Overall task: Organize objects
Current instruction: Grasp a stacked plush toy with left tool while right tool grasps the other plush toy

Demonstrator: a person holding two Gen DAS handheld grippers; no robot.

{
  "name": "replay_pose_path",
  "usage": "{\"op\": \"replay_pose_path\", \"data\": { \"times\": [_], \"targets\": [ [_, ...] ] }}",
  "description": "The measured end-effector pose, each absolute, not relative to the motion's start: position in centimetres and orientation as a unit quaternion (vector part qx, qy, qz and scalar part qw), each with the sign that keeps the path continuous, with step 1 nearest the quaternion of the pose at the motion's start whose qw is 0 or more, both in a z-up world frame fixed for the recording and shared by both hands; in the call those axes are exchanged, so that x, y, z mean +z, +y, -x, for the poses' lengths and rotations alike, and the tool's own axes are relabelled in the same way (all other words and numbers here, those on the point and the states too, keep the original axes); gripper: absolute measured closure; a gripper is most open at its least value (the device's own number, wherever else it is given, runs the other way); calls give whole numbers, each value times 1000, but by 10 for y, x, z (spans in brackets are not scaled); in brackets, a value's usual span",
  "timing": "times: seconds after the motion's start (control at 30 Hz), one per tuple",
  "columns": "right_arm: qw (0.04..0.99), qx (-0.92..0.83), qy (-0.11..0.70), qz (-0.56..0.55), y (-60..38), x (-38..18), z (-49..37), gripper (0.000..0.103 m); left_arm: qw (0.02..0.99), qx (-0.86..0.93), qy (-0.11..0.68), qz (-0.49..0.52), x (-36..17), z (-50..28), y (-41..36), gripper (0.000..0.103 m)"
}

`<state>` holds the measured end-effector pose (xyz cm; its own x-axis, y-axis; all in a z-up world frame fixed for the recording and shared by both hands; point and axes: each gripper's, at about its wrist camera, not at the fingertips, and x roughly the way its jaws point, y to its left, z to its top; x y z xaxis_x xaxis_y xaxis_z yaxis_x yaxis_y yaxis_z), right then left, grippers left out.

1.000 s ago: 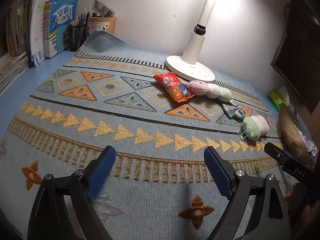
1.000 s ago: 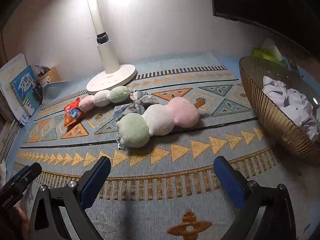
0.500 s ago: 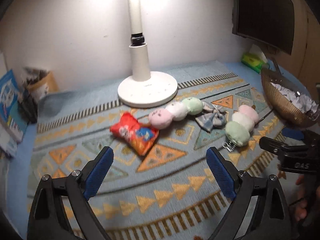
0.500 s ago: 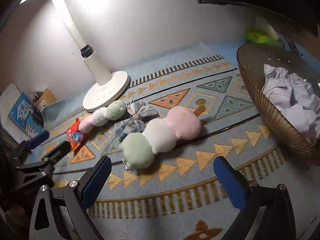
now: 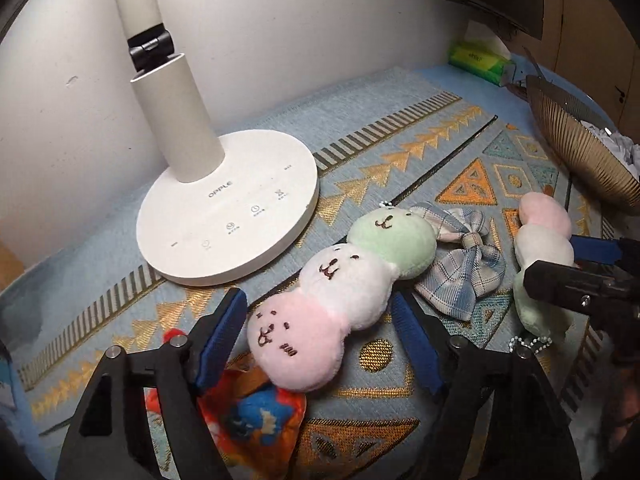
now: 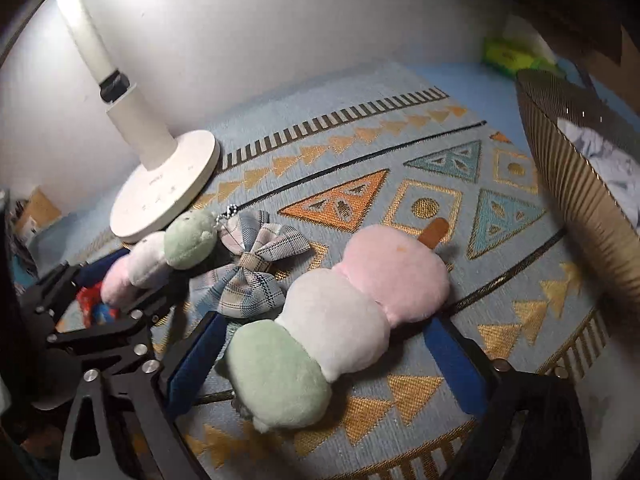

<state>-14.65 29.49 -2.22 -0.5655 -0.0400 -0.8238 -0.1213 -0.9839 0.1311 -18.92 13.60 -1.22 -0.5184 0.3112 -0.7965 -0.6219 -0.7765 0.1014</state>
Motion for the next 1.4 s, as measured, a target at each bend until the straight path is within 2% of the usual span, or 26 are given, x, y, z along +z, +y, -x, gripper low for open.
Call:
{"op": "replay_pose_path", "data": {
  "times": [0.07, 0.1, 0.23, 0.3, 0.43, 0.53, 0.63, 0.73, 0.9, 1.03, 1.13, 1.27, 1.4],
  "targets": [
    [17, 887, 52, 458, 286, -22, 143, 31, 271, 855, 192, 399, -14, 187, 138, 37],
    [4, 889, 50, 455, 285, -20, 141, 37, 269, 856, 189, 400, -13, 186, 138, 46],
    [-63, 888, 82, 448, 296, -12, 128, 47, 255, 862, 173, 402, -5, 179, 135, 54],
    [-101, 893, 83, 431, 300, -3, 114, 47, 224, 875, 180, 389, 2, 167, 137, 57],
    [-206, 884, 7, 420, 292, 10, 78, 47, 207, 886, 150, 386, 18, 127, 130, 57],
    [-283, 864, -34, 414, 289, 11, 48, 46, 164, 892, 99, 409, 22, 100, 110, 57],
    [-319, 845, -68, 424, 287, 6, 28, 45, 127, 891, 33, 434, 21, 71, 84, 57],
    [-323, 837, -95, 432, 286, 1, 18, 44, 161, 881, -8, 445, 18, 45, 69, 56],
    [-300, 836, -93, 450, 300, -7, 13, 34, 120, 895, 48, 427, 5, 15, 68, 52],
    [-282, 833, -71, 471, 322, -9, 12, 34, 166, 871, 55, 458, -11, 4, 76, 37],
    [-264, 837, -45, 477, 342, -4, 7, 33, 193, 869, 79, 448, -9, -15, 86, 31],
    [-243, 837, -8, 491, 351, -3, 9, 33, 257, 852, 76, 450, -2, -30, 95, 25],
    [-215, 823, 48, 524, 343, -15, 16, 33, 238, 867, 77, 431, 3, -22, 90, 23]
  ]
}}
